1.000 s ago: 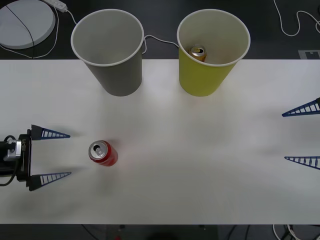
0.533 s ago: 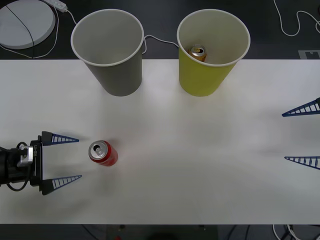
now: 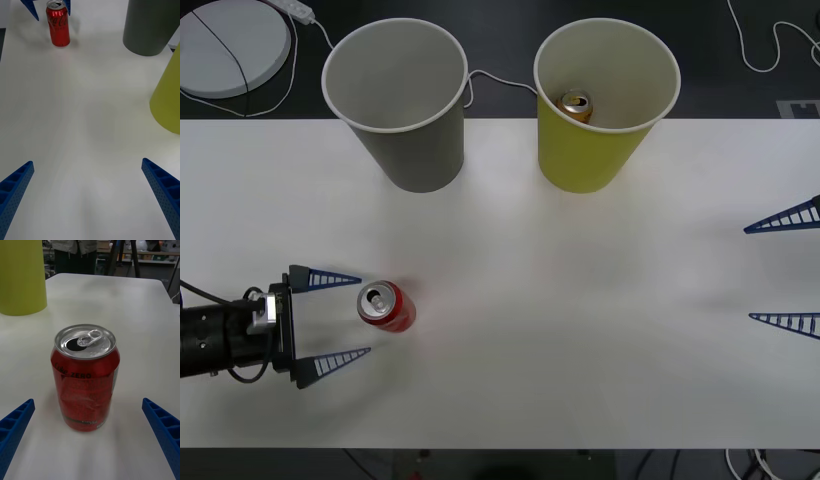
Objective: Put the can into the green bin and the plastic bottle into the gray bin
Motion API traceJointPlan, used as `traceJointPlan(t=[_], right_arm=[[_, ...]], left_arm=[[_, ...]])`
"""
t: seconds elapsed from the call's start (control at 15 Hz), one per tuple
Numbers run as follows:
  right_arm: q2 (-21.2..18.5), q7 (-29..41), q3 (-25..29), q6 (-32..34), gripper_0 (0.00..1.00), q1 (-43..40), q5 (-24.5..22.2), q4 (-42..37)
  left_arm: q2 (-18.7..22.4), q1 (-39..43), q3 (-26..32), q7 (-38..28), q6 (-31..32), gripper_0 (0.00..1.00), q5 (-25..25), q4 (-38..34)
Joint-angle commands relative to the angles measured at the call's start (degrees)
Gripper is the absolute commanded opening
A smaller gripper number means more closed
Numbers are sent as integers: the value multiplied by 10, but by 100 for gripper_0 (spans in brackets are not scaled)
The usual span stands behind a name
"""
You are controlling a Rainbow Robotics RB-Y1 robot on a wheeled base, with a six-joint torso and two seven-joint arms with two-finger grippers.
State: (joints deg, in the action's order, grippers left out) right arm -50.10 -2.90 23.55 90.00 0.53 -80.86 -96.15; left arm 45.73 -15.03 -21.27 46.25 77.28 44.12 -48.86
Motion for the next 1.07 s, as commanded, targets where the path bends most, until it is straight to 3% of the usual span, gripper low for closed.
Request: traceJointPlan(t=[0.07, 1.07], right_arm=[[0, 0, 0, 0, 100, 0, 0, 0], [0, 0, 0, 0, 100, 0, 0, 0]], left_arm=[[-18, -1, 0, 2, -14, 100, 0, 0], [-85, -19, 1, 1, -49, 100, 11, 2]])
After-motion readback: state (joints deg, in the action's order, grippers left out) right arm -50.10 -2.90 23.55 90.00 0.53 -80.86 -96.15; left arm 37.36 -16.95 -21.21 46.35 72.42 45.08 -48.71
